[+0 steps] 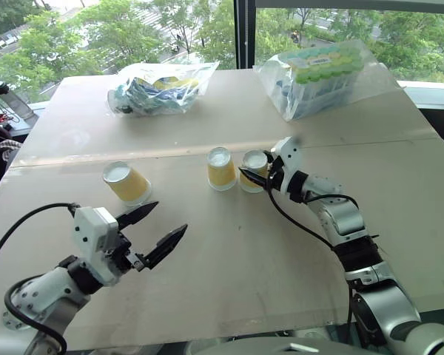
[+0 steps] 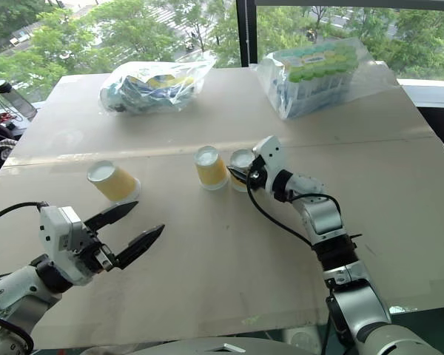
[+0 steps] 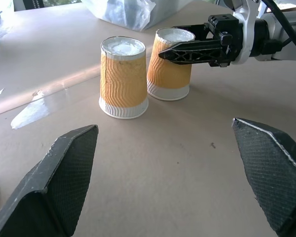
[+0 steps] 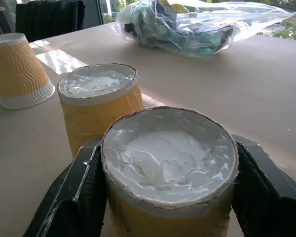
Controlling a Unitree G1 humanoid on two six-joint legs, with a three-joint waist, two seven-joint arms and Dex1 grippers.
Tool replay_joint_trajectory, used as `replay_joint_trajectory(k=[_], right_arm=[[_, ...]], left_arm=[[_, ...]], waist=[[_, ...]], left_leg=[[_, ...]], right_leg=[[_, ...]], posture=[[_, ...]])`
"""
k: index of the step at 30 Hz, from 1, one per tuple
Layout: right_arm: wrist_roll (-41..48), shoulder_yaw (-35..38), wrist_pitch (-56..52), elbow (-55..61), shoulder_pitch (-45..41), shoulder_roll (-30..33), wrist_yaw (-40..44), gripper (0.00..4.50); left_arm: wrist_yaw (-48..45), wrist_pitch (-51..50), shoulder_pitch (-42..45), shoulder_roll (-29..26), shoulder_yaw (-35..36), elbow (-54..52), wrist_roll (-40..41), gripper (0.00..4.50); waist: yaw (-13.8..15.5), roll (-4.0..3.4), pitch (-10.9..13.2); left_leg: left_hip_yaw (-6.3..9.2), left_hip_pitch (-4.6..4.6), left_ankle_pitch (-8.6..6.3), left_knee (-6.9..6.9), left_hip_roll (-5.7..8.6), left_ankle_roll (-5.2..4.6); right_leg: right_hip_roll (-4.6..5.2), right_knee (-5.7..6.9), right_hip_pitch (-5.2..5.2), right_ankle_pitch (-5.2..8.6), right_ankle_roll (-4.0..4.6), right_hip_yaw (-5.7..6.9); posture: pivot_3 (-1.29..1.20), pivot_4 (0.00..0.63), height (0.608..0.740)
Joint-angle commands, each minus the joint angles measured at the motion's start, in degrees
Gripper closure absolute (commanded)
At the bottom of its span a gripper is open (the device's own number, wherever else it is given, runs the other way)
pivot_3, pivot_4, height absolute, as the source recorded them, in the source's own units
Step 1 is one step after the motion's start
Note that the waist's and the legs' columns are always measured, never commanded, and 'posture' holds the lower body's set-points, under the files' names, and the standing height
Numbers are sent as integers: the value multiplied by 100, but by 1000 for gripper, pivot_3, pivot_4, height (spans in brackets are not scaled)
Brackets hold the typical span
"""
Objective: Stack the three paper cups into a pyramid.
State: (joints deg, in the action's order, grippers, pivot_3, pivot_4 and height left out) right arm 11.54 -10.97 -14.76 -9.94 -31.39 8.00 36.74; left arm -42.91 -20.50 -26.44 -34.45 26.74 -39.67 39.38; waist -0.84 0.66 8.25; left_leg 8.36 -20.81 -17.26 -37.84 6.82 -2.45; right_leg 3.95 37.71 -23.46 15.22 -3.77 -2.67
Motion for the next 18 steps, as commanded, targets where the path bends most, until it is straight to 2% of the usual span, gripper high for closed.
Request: replay_joint_trajectory(k=[1, 11, 13, 15, 18], right_arm=[[-17, -41, 69, 100, -104, -103, 9, 1420], [-272, 44, 419, -187, -224, -243, -246, 1420], [-312, 52, 503, -258, -259, -267, -293, 861], [-299, 54, 520, -259, -257, -280, -267, 61], [-242, 52, 464, -198, -222, -273, -169, 16]], left_arm=[[-27, 166, 96, -37, 122, 14, -35, 0], [-40, 216, 81, 45, -14, 28, -97, 0], [-43, 219, 68, 64, -28, 25, -103, 0], [-46, 221, 34, 83, -35, 4, -103, 0], [-37, 202, 3, 99, -45, -21, -92, 0]], waist=[[-1, 0, 0], [-9, 0, 0], [-10, 0, 0], [-10, 0, 0], [-10, 0, 0]], left_leg=[[0, 0, 0, 0, 0, 0], [-1, 0, 0, 4, 0, 0], [-2, 0, 0, 4, 0, 0], [-3, -1, 0, 4, 0, 0], [-3, -1, 0, 6, 0, 0]], right_leg=[[0, 0, 0, 0, 0, 0], [0, 1, -4, 0, 0, 0], [0, 0, -5, 0, 0, 0], [0, 0, -5, 0, 0, 0], [1, -1, -6, 0, 0, 1]], posture=[[0, 150, 740], [0, 150, 740], [0, 150, 740], [0, 150, 740], [0, 150, 740]])
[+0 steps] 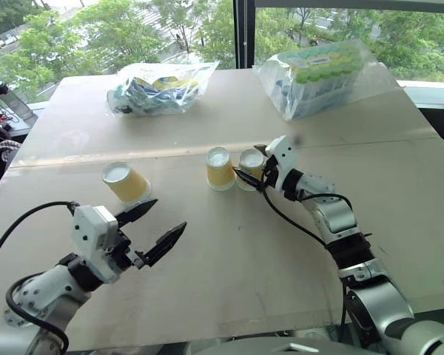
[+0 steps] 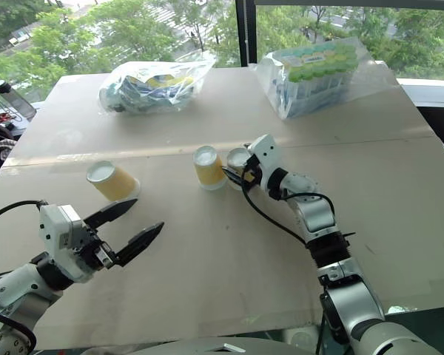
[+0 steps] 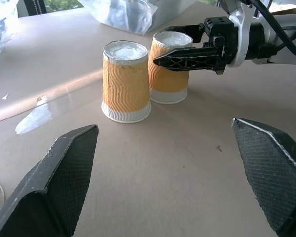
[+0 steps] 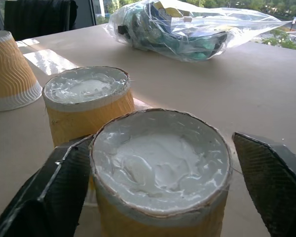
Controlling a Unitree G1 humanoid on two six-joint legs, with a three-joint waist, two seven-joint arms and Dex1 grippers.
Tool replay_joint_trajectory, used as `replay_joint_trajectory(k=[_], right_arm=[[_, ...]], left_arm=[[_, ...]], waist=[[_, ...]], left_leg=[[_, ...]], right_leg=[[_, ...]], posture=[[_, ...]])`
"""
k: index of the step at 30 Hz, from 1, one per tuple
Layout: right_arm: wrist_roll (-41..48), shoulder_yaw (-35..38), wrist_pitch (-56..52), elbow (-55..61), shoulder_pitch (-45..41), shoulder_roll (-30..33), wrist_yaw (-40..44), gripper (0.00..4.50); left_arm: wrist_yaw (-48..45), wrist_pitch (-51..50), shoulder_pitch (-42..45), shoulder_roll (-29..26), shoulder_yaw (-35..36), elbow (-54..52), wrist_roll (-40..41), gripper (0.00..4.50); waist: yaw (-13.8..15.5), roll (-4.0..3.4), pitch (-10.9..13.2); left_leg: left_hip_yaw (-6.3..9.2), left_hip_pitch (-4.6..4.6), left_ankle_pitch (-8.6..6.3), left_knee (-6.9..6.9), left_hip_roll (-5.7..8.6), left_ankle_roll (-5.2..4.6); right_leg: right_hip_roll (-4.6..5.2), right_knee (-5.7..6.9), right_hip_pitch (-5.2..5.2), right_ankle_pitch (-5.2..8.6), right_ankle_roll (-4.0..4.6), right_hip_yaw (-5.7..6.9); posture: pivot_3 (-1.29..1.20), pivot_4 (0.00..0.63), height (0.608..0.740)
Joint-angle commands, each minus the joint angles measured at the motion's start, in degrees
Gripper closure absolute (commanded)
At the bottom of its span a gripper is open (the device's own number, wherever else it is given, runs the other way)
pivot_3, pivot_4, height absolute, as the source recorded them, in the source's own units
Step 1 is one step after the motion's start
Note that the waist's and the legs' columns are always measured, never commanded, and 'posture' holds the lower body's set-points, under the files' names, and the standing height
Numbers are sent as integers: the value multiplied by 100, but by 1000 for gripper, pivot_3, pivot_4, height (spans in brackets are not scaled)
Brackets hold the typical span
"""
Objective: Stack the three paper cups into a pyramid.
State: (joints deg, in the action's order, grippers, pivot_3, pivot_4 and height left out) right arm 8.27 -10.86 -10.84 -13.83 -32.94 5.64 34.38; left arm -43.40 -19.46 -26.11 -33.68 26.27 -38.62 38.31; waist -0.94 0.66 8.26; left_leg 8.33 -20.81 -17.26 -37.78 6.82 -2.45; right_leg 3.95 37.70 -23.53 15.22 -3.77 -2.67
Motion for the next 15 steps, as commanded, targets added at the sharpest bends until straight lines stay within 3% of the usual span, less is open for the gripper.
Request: replay_joint_trajectory(k=[1, 5, 10, 15], right_arm=[[101, 44, 52, 253, -32, -24, 86, 16], [224, 63, -78, 620, 163, 127, 266, 16], [767, 277, -734, 1524, 693, 689, 741, 16], [1006, 442, -874, 2141, 1284, 1438, 1160, 16]], left_arm=[[16, 94, -43, 27, 10, -138, 16, 0], [25, 283, -99, 186, 70, -218, 42, 0], [376, 973, -219, 721, 85, -146, -606, 0], [1164, 1358, 203, 1316, -213, 13, -1240, 0]], waist=[[1, 0, 0], [3, 0, 0], [36, 1, -1], [70, 2, -1]], left_leg=[[0, 0, 0, 1, 0, 0], [0, 0, 0, 1, 0, 0], [0, -5, 0, 2, 1, 0], [3, -3, 0, 2, 0, 0]], right_leg=[[0, 0, 0, 0, 0, 0], [0, 0, 0, 0, 0, 1], [5, -11, 1, 0, 0, 5], [6, -10, 4, 0, 0, 10]], posture=[[0, 150, 740], [0, 150, 740], [0, 150, 740], [0, 150, 740]])
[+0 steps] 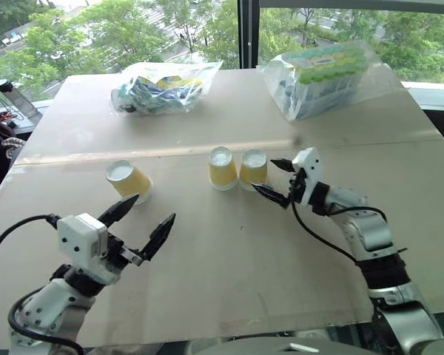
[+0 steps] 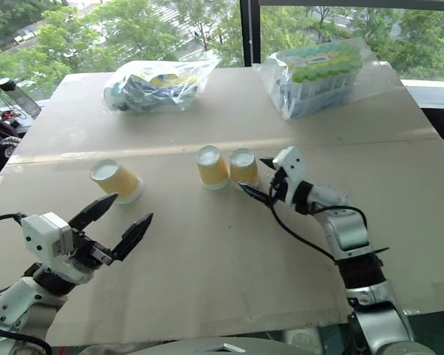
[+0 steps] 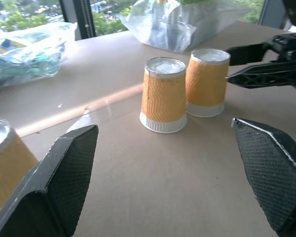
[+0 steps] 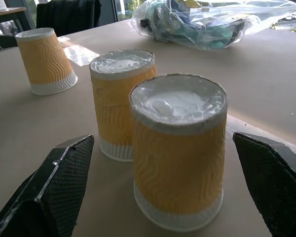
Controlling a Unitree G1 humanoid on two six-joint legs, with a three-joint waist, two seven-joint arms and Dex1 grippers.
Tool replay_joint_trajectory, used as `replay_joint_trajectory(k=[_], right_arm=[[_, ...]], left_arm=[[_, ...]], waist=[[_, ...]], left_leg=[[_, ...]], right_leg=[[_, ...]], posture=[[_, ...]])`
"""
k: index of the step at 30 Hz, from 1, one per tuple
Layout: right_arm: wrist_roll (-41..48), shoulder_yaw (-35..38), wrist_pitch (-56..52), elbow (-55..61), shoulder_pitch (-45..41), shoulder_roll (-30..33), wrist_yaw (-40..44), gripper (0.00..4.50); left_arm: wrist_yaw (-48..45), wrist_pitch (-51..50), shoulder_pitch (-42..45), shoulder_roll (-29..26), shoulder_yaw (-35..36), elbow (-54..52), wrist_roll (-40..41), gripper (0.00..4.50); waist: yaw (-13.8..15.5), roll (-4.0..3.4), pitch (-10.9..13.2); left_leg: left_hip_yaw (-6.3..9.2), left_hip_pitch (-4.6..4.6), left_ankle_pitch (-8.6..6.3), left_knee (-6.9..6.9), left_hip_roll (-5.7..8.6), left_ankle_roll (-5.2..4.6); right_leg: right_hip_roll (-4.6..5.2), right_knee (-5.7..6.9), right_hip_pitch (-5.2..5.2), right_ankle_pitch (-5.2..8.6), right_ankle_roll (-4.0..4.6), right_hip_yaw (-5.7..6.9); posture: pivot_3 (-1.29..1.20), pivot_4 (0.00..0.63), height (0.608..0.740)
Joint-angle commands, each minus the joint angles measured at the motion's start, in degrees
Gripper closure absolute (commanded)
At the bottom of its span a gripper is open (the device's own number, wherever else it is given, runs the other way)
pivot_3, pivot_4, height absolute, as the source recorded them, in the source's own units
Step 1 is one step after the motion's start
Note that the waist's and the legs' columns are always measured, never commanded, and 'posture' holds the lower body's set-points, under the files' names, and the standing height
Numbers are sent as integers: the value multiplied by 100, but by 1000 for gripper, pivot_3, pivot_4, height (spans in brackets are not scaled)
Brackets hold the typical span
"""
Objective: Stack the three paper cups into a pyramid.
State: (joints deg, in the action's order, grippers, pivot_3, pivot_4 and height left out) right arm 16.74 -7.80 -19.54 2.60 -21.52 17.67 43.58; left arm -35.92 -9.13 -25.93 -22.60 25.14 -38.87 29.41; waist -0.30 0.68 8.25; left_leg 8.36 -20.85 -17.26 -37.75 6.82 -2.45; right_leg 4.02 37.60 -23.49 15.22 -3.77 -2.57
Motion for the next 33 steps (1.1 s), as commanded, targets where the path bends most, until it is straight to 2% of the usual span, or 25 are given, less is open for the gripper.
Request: replay_joint_trajectory(k=[1, 3, 5, 7, 13, 21, 33], right_arm=[[216, 159, 3, 614, 269, 422, 401, 16], [549, 259, 16, 929, 616, 895, 1004, 16], [1349, 684, -20, 1426, 1030, 1299, 1732, 16], [1838, 949, -20, 1691, 1233, 1474, 2007, 16], [2438, 1399, 32, 2274, 1406, 1378, 1712, 16], [2528, 1443, 127, 2537, 1408, 1367, 1453, 16], [2593, 1403, 163, 2721, 1409, 1283, 1241, 16]], left_arm=[[630, 444, 289, 352, -143, 127, -557, 0], [1142, 612, 506, 647, -223, 398, -1035, 0], [1825, 690, 886, 925, -284, 883, -1593, 0], [2137, 791, 1107, 1060, -336, 1174, -1897, 0], [2608, 906, 1948, 1150, -502, 2159, -2221, 0], [2810, 1231, 2864, 887, -528, 3358, -2391, 0], [2794, 1563, 3313, 806, -622, 4138, -2266, 0]], waist=[[6, -2, 0], [15, 2, -2], [85, -3, 0], [102, 13, 0], [124, 36, -8], [125, 37, -8], [118, 37, -8]], left_leg=[[0, 1, 0, 0, 0, 0], [1, 2, 0, 0, 0, 0], [-1, 2, 0, 0, 0, -1], [0, -1, 0, -1, 0, -1], [2, 2, 0, -7, -1, -1], [5, -2, -1, -23, 1, -1], [6, -3, 0, -33, 1, -1]], right_leg=[[1, 3, 2, 0, 0, 1], [0, 2, 3, 0, 0, 2], [2, -1, 4, 0, -1, -1], [1, -6, 9, 0, -1, 2], [1, 6, 10, -1, -2, 4], [2, 8, 9, -1, -3, 8], [2, 15, 9, -1, -3, 8]], posture=[[0, 150, 740], [0, 150, 740], [0, 150, 740], [0, 150, 740], [0, 150, 740], [0, 150, 740], [0, 150, 740]])
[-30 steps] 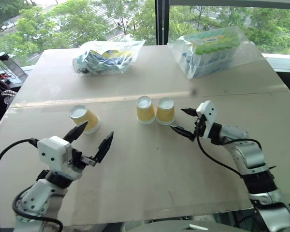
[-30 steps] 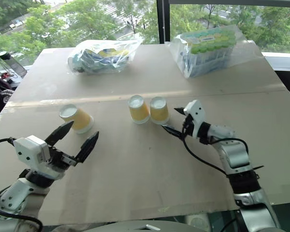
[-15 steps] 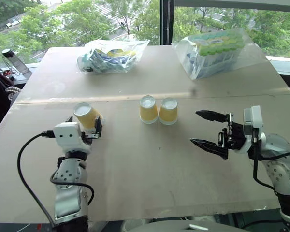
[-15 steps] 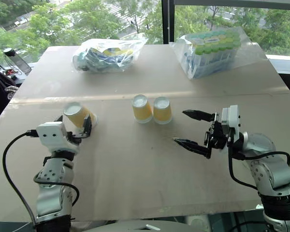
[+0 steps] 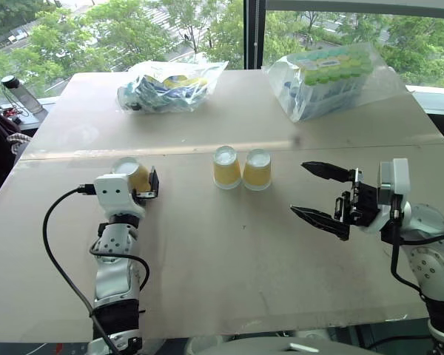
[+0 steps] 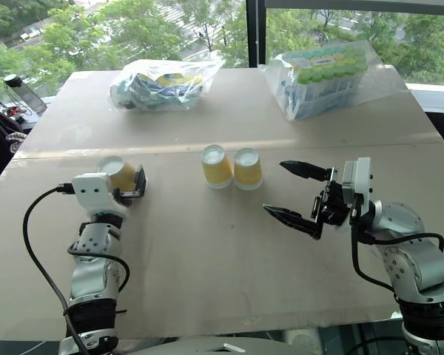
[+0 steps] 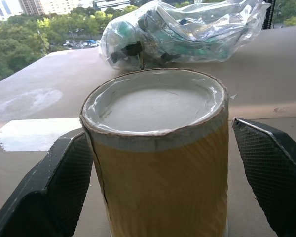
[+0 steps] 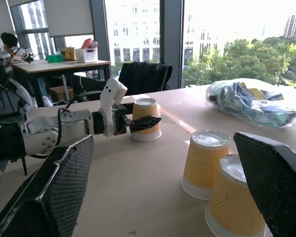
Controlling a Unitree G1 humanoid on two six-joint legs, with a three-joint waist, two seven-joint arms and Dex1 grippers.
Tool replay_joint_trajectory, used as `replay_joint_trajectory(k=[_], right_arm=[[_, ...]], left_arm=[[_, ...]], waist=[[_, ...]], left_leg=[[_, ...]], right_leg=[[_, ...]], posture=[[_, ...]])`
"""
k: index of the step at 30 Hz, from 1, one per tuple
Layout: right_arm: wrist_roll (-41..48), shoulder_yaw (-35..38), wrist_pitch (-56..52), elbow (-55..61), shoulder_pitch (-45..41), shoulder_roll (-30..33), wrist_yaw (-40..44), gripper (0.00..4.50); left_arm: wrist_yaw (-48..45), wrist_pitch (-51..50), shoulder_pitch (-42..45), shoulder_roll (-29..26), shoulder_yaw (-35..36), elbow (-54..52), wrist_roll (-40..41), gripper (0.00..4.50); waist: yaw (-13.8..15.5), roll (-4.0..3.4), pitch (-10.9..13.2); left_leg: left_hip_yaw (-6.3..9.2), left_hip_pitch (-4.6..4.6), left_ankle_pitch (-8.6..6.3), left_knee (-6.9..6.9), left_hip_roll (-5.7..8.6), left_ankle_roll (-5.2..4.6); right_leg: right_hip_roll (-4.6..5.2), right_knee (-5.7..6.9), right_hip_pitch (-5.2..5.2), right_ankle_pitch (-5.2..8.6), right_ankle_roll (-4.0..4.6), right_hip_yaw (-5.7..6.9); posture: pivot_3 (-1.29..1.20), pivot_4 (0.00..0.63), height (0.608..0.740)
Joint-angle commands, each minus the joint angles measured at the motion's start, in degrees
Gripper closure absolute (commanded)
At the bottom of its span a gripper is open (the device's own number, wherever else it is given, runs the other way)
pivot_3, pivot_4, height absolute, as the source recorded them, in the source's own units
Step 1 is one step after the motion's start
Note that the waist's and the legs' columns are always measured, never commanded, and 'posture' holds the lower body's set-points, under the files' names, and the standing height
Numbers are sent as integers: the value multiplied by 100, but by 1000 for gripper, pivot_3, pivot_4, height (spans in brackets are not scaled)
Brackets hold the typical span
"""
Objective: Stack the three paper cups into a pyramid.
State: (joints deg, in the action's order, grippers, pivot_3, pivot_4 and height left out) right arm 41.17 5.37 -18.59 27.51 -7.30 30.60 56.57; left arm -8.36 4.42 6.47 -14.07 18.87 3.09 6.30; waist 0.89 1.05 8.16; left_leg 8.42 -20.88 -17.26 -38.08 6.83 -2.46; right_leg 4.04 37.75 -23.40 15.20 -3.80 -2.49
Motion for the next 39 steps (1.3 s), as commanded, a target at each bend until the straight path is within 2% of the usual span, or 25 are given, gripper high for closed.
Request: replay_joint_trajectory(k=[1, 2, 3, 6, 13, 17, 21, 25, 30, 39], right_arm=[[146, 84, 77, 225, -10, -10, -58, 16], [145, 80, 82, 224, -5, -10, -65, 16], [145, 77, 89, 219, 0, -9, -66, 0], [135, 79, 115, 212, 15, -10, -80, 0], [156, 253, 181, 247, 176, 24, -161, 0], [304, 535, 182, 314, 352, 29, -313, 0], [320, 1011, 371, 296, 667, 11, -479, 0], [277, 1242, 504, 374, 1027, 60, -447, 0], [280, 1340, 654, 485, 1346, 8, -476, 0], [235, 1269, 924, 460, 1606, -38, -449, 0]], left_arm=[[47, 221, 90, -51, 15, -49, 50, 0], [55, 232, 104, -59, 28, -43, 57, 0], [55, 229, 115, -71, 35, -44, 64, 533], [33, 114, 131, -129, 28, -138, 83, 1752], [-381, -97, 479, -433, -187, -328, 235, 1752], [-1172, -683, 1191, -588, -376, -492, 1020, 1752], [-2468, -1396, 2590, -816, -1187, -220, 1406, 1752], [-3611, -1758, 3233, -811, -1509, -89, 2014, 1752], [-4201, -1844, 3568, -972, -1703, 198, 1965, 1752], [-4603, -1885, 3411, -1253, -1842, 454, 1705, 1752]], waist=[[-2, 0, 0], [-3, 0, 0], [-3, 0, 0], [-3, 0, 0], [8, 1, 0], [20, 3, 0], [50, 16, 6], [-44, 11, 4], [-176, 12, 5], [-107, 12, 5]], left_leg=[[-1, 0, 0, 0, 0, 0], [-1, 0, 0, -1, 0, 0], [-1, 0, 0, -1, 0, 0], [0, 0, 0, -1, 0, 0], [4, -4, 0, -7, 0, 0], [10, -13, 0, -20, 1, 0], [26, -24, 1, -29, 4, 0], [12, -18, 0, -22, 9, 0], [17, -17, 1, -14, 8, 1], [18, -13, 0, -21, 11, 1]], right_leg=[[0, 0, 0, 0, 0, -1], [0, 0, 0, 0, 0, -1], [0, 0, 0, 0, 0, -1], [0, 1, 0, 0, 0, -1], [0, 4, 0, 0, 0, 5], [2, 7, -1, 0, 0, 13], [2, 10, -2, -1, 0, 23], [8, 8, -2, -1, -1, 15], [2, 12, -17, -1, -1, 13], [3, 15, -13, -3, -5, 11]], posture=[[0, 150, 740], [0, 150, 740], [0, 150, 740], [0, 150, 740], [0, 150, 740], [0, 150, 740], [0, 150, 740], [0, 150, 740], [0, 150, 740], [0, 150, 740]])
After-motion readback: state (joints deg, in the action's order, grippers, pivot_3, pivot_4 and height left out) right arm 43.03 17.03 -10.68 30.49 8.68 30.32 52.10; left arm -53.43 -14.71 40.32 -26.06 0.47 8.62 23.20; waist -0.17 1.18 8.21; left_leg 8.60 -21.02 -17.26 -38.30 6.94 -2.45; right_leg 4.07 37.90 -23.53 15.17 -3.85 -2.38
